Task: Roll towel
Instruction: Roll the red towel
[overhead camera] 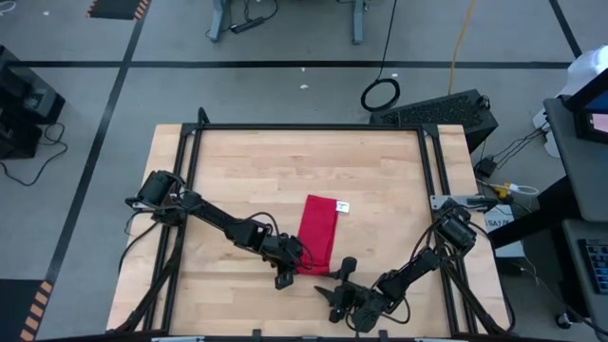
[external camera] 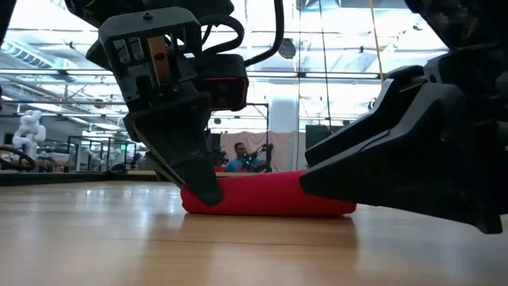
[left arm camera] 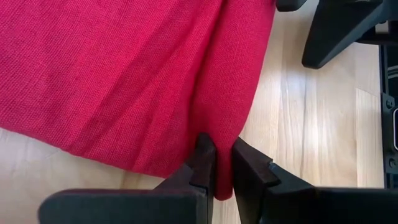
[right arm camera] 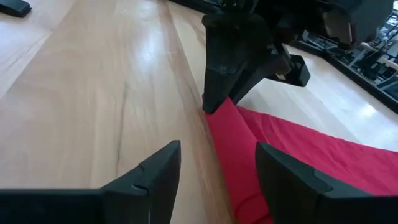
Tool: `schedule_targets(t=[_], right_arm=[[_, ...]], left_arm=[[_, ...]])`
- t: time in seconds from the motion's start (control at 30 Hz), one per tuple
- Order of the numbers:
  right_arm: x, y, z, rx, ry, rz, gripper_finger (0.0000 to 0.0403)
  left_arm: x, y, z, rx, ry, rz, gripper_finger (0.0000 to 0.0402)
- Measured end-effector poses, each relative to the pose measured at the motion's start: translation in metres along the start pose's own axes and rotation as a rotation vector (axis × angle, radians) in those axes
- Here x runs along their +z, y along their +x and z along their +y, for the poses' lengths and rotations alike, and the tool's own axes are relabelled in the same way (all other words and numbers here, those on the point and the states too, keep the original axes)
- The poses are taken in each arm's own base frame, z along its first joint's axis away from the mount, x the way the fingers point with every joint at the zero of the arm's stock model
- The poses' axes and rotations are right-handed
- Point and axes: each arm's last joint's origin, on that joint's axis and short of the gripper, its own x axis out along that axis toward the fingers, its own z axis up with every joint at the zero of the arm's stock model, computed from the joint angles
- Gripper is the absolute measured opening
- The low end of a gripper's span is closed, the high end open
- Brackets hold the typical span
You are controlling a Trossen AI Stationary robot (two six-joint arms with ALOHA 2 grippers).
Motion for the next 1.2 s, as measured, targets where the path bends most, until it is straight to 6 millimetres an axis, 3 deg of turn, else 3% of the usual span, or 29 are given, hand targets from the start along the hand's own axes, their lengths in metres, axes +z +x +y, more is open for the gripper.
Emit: schedule_targets(t=[1.2], right_arm=[[-0.016, 0.014, -0.014, -0.01, 0.126, 0.152, 0.0199]], left_arm=[[0.002, 0.001, -0.002, -0.029, 0.082, -0.028, 0.0042]])
